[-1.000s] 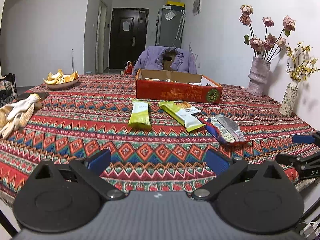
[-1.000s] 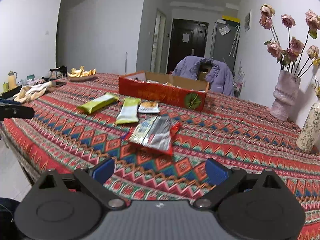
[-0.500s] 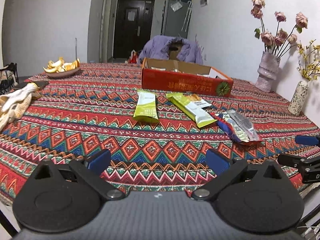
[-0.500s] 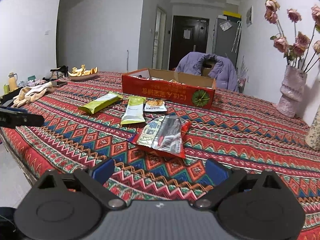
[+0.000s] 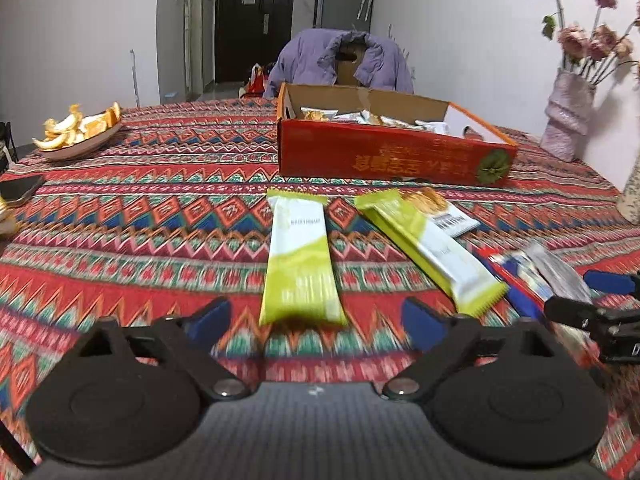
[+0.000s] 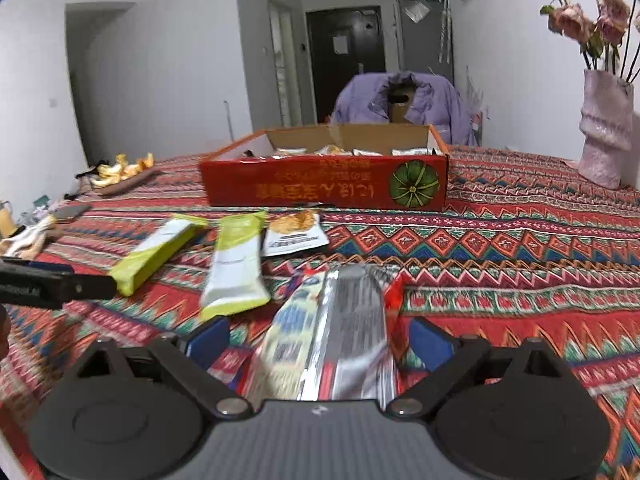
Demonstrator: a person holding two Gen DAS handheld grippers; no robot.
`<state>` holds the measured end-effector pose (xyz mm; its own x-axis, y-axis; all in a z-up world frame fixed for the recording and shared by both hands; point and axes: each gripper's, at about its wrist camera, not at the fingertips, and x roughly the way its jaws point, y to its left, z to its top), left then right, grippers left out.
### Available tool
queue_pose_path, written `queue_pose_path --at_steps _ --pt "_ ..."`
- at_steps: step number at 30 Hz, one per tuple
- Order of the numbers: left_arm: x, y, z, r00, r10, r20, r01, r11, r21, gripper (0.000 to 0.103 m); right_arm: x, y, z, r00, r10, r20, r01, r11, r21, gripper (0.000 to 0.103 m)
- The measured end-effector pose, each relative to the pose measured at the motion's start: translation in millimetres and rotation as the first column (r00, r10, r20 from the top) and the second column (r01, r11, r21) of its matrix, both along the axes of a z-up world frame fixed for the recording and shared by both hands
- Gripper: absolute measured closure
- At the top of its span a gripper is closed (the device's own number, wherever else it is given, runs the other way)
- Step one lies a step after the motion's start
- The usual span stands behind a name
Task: Organize snacks
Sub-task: 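Grasp a green-white bar with the left gripper while the right grasps a silver packet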
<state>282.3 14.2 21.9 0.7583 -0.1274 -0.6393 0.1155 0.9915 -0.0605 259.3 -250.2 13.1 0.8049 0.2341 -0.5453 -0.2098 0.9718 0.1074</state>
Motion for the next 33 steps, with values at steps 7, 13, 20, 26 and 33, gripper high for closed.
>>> queue_pose_path --at_steps 7,13,20,26,33 --pt "61.0 -1.9 -11.7 0.999 0.0 -0.044 -0.001 1.0 -0.015 0.036 41.7 -2.6 -10.1 0.998 -0.026 -0.051 0.024 0.999 -0.043 0.035" --pt "81.4 2.1 -19.5 0.999 0.016 -0.052 -0.017 1.0 -0.022 0.058 63.0 -15.0 -12.0 0.997 -0.05 -0.055 0.049 0.998 -0.03 0.035" --pt "73.2 2.4 -10.3 0.998 0.009 -0.066 -0.014 0.998 -0.066 0.065 64.4 -18.5 -6.5 0.998 -0.04 -0.053 0.038 0.999 -0.023 0.042" --pt "32.0 -0.9 8.5 1.0 -0.002 -0.017 0.001 0.998 -0.066 0.065 31.1 -21.1 4.0 0.998 -0.054 -0.021 0.053 0.998 -0.028 0.043" --pt "-20.4 1.4 26.4 1.0 -0.002 0.025 0.004 0.995 -0.102 0.065 -18.1 -27.2 24.0 0.997 -0.055 0.047 0.056 0.998 -0.026 0.043"
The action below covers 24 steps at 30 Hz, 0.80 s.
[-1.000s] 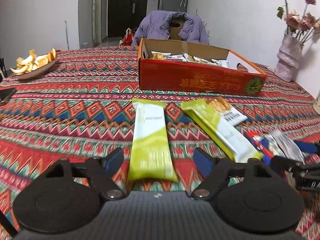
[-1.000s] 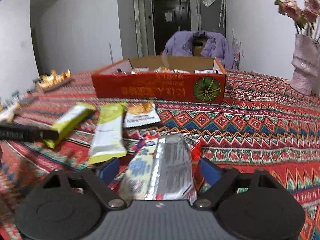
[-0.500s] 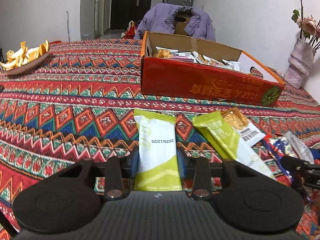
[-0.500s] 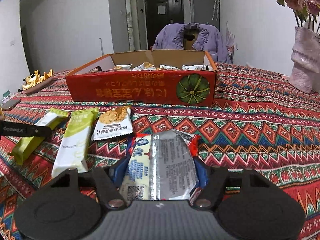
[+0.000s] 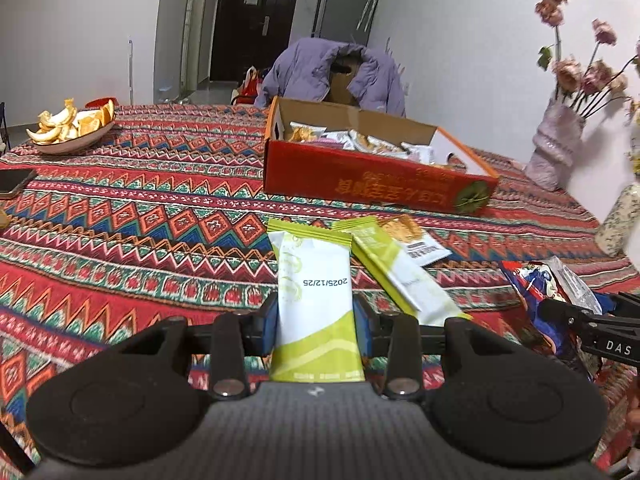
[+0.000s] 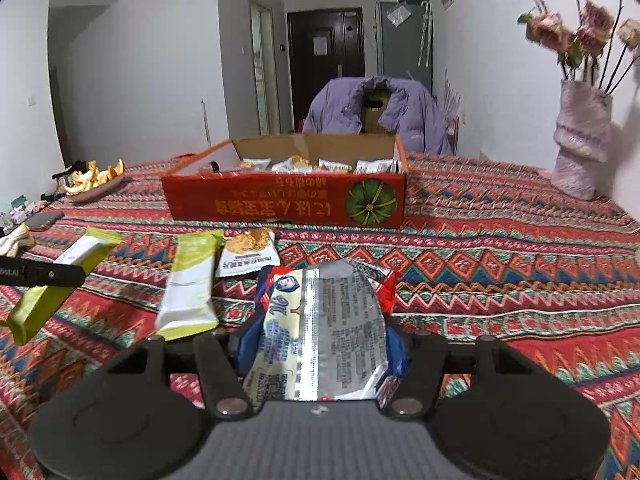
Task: Organize snacks
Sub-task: 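Grasp a green-white bar with the left gripper while the right grasps a silver packet, then carry both packets into the box and open both grippers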
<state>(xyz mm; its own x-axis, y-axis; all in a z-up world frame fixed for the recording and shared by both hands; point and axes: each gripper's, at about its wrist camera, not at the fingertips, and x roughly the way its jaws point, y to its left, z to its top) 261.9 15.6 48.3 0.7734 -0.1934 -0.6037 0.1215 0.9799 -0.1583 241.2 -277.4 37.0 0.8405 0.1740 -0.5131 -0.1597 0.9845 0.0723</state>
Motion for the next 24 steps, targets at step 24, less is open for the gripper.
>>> queue_pose_path --at_steps 24 --pt "64.8 -19.8 88.8 0.98 -0.11 0.168 0.119 0.992 -0.049 0.065 49.1 -16.9 101.1 0.967 0.157 0.198 -0.168 0.985 0.038 0.043"
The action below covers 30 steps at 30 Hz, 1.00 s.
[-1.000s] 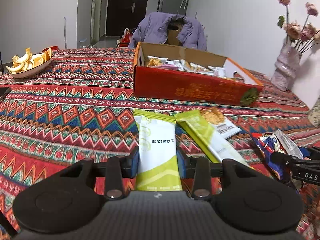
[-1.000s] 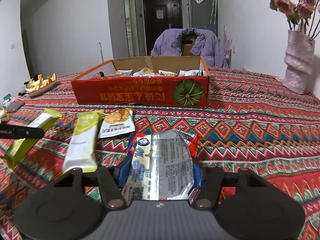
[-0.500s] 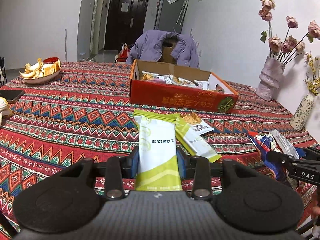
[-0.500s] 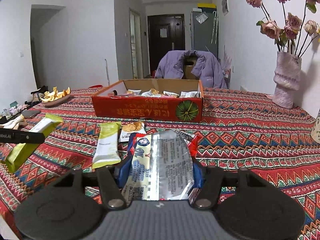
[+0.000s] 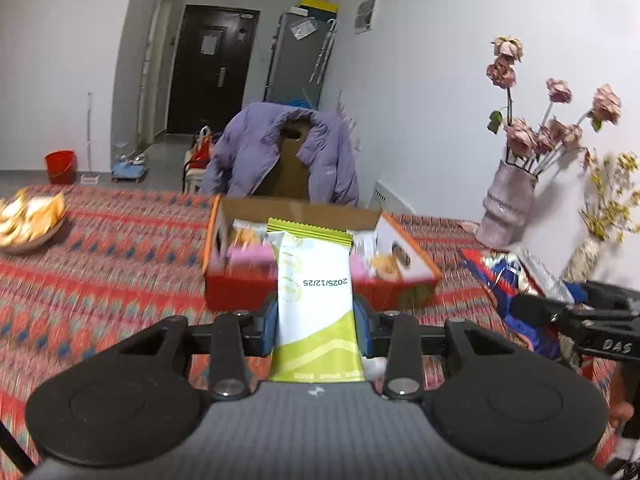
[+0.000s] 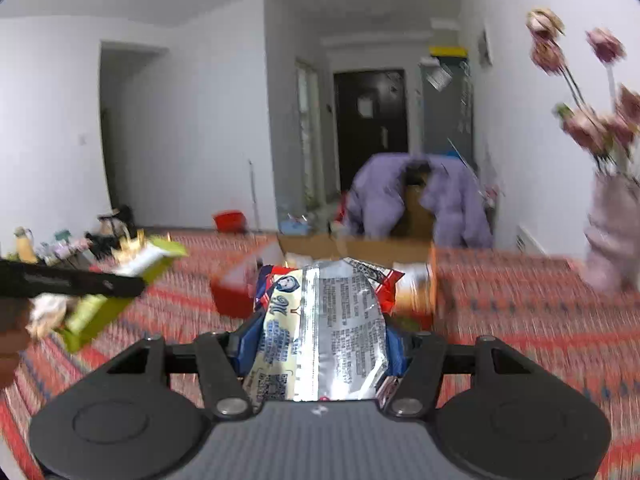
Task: Organize snacks
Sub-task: 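Carry both packets into the box and open both grippers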
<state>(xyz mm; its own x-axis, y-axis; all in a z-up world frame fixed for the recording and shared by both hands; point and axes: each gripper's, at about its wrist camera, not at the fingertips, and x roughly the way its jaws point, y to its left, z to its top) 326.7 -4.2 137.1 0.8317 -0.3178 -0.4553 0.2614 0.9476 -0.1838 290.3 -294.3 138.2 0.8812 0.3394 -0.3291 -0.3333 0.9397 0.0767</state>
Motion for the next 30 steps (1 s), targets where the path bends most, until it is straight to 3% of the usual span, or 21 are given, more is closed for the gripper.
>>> queue_pose_path --at_steps 6,10,16,22,24,30 --pt "122.0 -17.5 0.7 0.997 0.017 -0.077 -0.02 0.999 -0.027 0.065 124.5 3.9 5.4 0.998 -0.012 -0.055 0.011 1.0 -0.012 0.044" --pt "196.4 -30.9 -20.6 0.985 0.047 -0.168 -0.053 0.998 -0.032 0.065 206.8 8.3 -22.6 0.986 -0.078 -0.146 0.072 0.996 -0.046 0.043" --pt "270.9 -48.6 -65.0 0.956 0.06 -0.288 -0.064 0.998 -0.005 0.065 266.2 22.2 -70.8 0.963 -0.17 -0.209 0.143 0.98 -0.14 0.043" --pt "281.0 -55.1 -97.4 0.949 0.076 -0.306 -0.069 0.997 0.034 0.061 278.1 32.5 -93.8 0.95 -0.231 -0.209 0.188 0.96 -0.207 0.042" --pt "279.8 -54.2 -101.4 0.954 0.069 -0.293 -0.061 0.997 0.038 0.051 275.8 33.0 -96.0 0.951 -0.236 -0.201 0.194 0.958 -0.211 0.038" --pt "264.3 -48.3 -86.7 0.967 0.057 -0.25 -0.047 0.998 0.045 0.044 263.0 35.1 -81.8 0.96 -0.218 -0.174 0.177 0.958 -0.224 0.031"
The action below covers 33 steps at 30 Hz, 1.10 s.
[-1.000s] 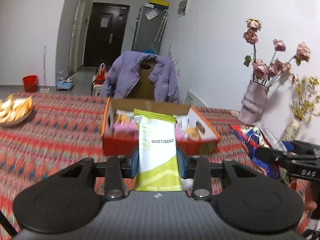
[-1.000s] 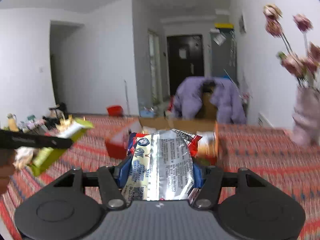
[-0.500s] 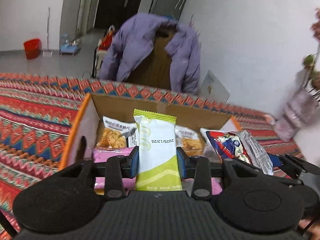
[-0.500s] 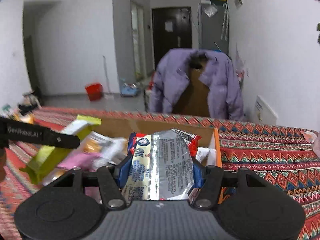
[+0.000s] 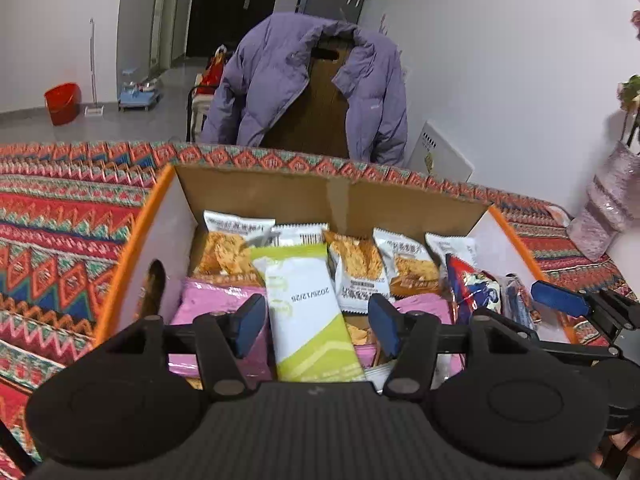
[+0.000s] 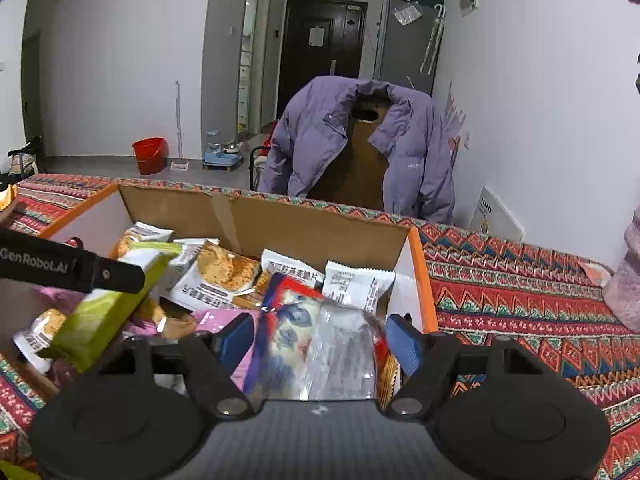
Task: Organize snacks
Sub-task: 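Carry both packets into the box and open both grippers, then withdraw both tools from the box back toward the last packets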
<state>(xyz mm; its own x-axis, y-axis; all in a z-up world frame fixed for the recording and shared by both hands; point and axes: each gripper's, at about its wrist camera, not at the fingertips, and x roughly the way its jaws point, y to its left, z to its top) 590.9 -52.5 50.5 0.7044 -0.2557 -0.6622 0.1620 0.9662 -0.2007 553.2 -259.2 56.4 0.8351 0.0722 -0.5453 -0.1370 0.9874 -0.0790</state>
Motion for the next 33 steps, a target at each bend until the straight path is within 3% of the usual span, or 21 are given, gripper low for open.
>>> queue_pose_path --at_steps 7,10,18,23,26,33 --pt "-43.0 12.3 52.0 0.995 -0.031 0.093 0.028 0.999 0.025 0.036 -32.6 -7.6 48.0 0.998 0.023 0.058 -0.023 1.0 0.003 0.026" --pt "-69.3 19.7 69.5 0.989 -0.032 0.141 0.024 0.998 0.062 0.033 -62.3 -12.2 68.3 0.992 0.042 0.12 -0.043 0.999 0.003 0.024" --pt "-170.7 45.7 99.1 0.968 -0.037 0.249 0.016 0.996 0.087 0.022 -152.0 -22.2 101.6 0.973 0.087 0.216 -0.091 0.996 0.009 0.019" --pt "-252.2 53.0 97.2 0.94 -0.067 0.336 0.028 0.992 0.122 0.016 -219.0 -28.8 100.8 0.96 0.096 0.262 -0.106 0.994 0.024 0.017" --pt "-293.7 55.0 88.3 0.938 -0.065 0.34 0.03 0.994 0.107 0.013 -257.4 -30.4 93.8 0.956 0.114 0.27 -0.126 0.991 0.031 0.014" --pt "-377.6 47.5 60.3 0.929 -0.024 0.37 -0.038 0.986 0.161 0.01 -331.6 -25.6 68.4 0.953 0.151 0.262 -0.164 0.986 0.029 0.011"
